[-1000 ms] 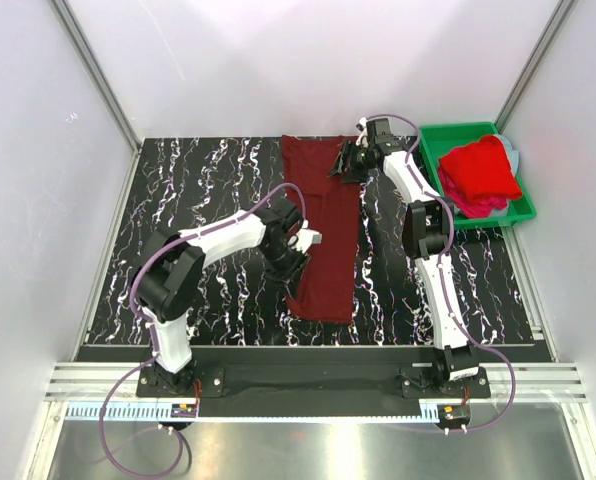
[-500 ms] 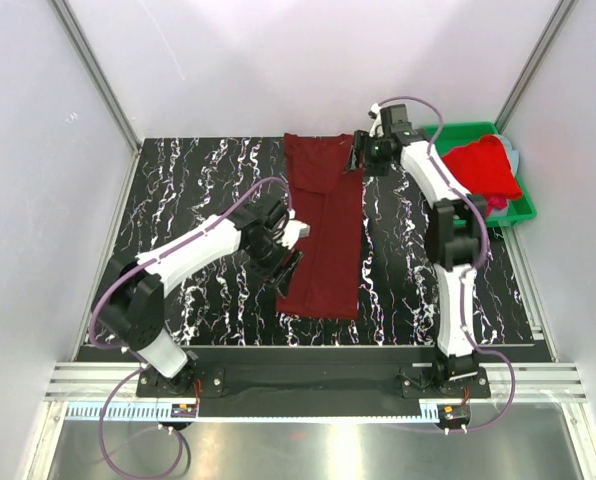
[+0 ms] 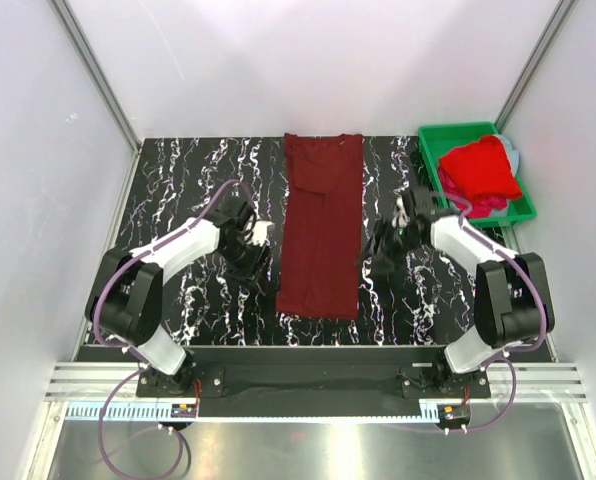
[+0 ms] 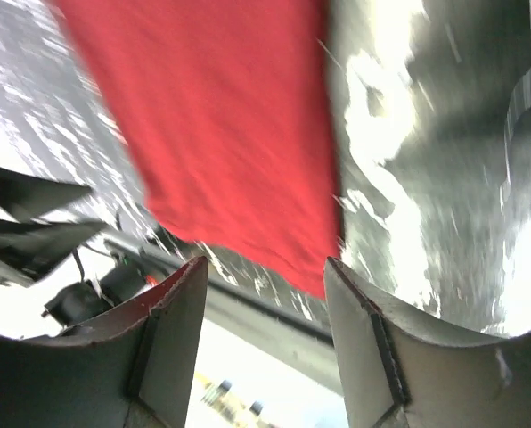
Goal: Fold and stack the t-shirts
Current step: Fold the tshirt
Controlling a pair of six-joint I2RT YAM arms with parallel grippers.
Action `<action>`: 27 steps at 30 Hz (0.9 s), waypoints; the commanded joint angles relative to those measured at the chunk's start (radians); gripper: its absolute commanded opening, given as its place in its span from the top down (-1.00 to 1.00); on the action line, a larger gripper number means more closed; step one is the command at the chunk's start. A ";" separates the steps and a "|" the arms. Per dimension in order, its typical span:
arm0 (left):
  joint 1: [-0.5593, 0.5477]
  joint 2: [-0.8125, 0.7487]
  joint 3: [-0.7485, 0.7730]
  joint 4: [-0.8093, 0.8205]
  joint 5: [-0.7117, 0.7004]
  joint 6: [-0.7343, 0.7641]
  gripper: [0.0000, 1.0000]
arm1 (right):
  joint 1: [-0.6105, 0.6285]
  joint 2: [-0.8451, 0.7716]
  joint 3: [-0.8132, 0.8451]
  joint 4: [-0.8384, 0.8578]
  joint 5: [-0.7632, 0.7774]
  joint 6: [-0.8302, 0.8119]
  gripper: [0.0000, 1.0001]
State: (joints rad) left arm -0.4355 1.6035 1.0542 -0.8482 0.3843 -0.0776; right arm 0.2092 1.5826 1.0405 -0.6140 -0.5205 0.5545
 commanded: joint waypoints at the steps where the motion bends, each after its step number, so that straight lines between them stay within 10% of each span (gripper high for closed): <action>1: 0.026 -0.028 -0.039 0.073 0.115 -0.033 -0.13 | -0.005 -0.094 -0.112 0.042 -0.079 0.081 -0.24; 27: 0.026 0.173 -0.046 0.207 0.265 -0.195 -0.03 | -0.013 0.008 -0.364 0.209 -0.130 0.160 -0.15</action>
State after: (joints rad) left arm -0.4076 1.7699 0.9924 -0.6659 0.6056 -0.2535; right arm 0.2005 1.5681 0.6506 -0.4492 -0.6460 0.7094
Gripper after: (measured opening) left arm 0.517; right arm 0.575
